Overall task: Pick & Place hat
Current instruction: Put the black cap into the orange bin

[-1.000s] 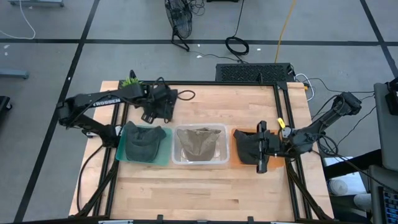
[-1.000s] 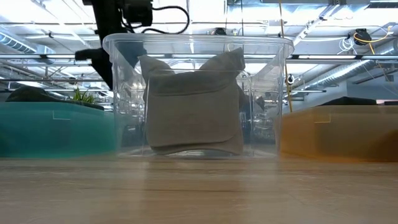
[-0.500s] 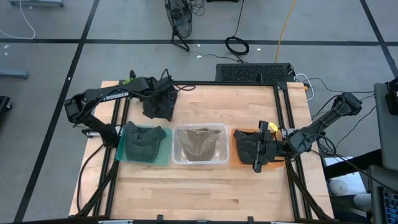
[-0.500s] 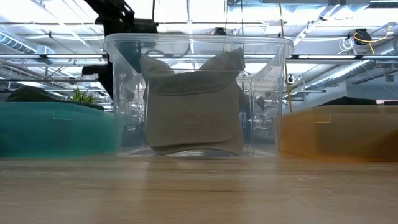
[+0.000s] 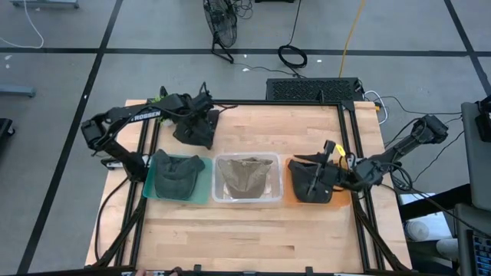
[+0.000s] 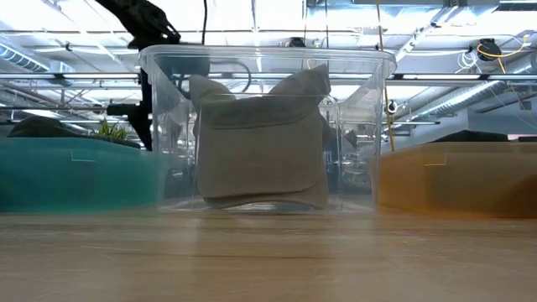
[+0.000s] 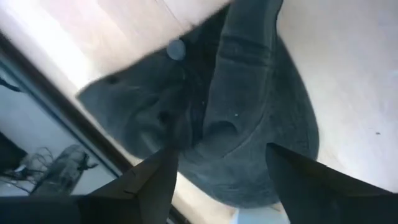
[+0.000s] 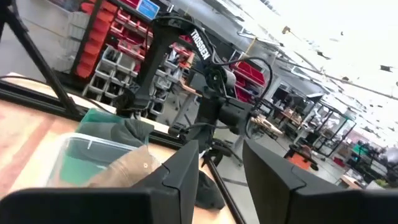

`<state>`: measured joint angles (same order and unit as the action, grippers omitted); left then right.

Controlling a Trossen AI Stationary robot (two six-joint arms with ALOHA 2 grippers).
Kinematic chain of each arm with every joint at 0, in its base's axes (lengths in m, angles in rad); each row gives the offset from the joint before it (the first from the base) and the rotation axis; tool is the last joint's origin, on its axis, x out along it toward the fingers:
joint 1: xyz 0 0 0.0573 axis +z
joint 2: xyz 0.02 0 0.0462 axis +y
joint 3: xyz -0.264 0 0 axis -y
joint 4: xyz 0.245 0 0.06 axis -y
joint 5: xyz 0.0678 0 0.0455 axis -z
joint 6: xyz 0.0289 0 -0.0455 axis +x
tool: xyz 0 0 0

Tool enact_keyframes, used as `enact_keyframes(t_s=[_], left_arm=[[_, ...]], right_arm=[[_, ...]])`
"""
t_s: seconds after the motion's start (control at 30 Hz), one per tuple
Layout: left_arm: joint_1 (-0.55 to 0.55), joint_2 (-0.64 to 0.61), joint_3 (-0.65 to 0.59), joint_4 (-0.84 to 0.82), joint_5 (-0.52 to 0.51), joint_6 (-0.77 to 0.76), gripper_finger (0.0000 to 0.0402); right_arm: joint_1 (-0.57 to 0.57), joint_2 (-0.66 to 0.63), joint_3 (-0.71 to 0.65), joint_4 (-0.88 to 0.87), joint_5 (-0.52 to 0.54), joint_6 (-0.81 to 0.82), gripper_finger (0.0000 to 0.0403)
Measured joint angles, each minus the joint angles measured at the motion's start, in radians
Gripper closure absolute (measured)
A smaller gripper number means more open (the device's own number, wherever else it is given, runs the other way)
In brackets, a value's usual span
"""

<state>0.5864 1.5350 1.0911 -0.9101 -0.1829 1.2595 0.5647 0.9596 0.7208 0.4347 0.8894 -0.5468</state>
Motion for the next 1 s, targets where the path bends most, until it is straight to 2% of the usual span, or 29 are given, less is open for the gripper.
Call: enact_keyframes(t_s=[0.23,0.67,0.87,1.0], left_arm=[[0.022,0.024,-0.003,0.025,0.021,-0.010,0.0121],[0.040,0.050,-0.002,0.015,0.025,0.058,0.0156],[0.046,0.066,-0.056,0.051,0.024,0.092,0.0159],[0.037,0.075,-0.098,0.108,-0.022,0.100,0.0174]], right_arm=[[-0.046,0.000,0.000,-0.007,0.000,0.017,0.0289],[-0.147,0.000,0.000,-0.089,-0.001,0.035,0.0289],[-0.194,0.000,0.000,-0.114,-0.001,0.047,0.0289],[-0.204,0.000,0.000,-0.176,-0.004,0.086,0.0289]])
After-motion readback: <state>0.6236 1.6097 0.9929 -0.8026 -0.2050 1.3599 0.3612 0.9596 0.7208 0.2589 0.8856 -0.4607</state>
